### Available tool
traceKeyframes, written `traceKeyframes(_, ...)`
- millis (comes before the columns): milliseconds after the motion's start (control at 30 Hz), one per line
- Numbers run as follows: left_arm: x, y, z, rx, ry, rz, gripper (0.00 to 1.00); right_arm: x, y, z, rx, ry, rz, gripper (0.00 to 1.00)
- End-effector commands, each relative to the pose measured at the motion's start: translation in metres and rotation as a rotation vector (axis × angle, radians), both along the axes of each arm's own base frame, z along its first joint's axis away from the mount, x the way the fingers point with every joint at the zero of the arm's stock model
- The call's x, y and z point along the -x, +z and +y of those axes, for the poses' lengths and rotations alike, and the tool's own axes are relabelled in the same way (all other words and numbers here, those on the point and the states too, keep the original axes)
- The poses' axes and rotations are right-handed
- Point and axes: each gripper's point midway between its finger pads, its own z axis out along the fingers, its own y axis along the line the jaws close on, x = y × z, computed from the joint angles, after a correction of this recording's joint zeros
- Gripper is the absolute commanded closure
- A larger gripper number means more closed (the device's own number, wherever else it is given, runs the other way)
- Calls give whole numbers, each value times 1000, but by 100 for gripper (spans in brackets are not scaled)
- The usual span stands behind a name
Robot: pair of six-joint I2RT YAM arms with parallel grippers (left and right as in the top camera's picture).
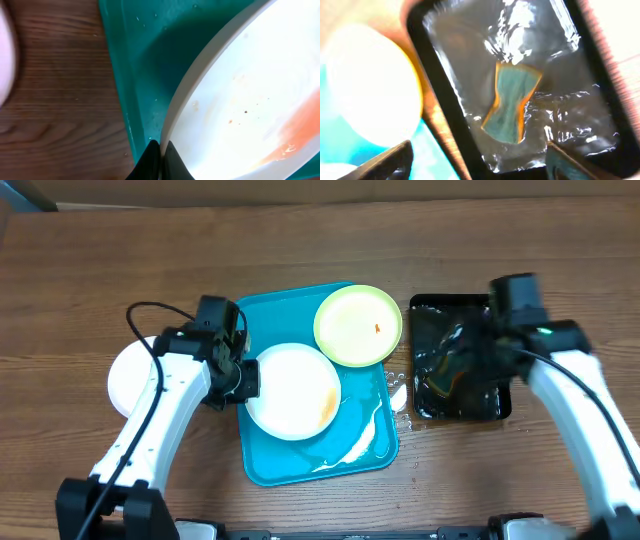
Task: Clean dirty plates on tray and stack at the side
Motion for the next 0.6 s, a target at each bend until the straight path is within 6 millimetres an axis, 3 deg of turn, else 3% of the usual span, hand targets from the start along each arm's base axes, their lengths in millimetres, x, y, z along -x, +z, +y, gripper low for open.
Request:
traceKeyframes(0,-16,34,-15,-9,-54,-95,96,-1,33,-26,-44,-65,-89,12)
traceKeyframes(167,-38,75,-53,35,-104,-222,96,17,28,-68,-110,-211,-27,11)
traceKeyframes(300,-64,105,-77,-16,-116,-380,96,24,26,-85,-120,-263,-10,10)
traceKeyframes(433,-90,132,-122,-45,-136,-587,96,27,25,-89,-98,-226,-8,10)
traceKeyframes(567,-105,139,-169,-103,-170,-734,96,30,23,-89,-89,-220,7,10)
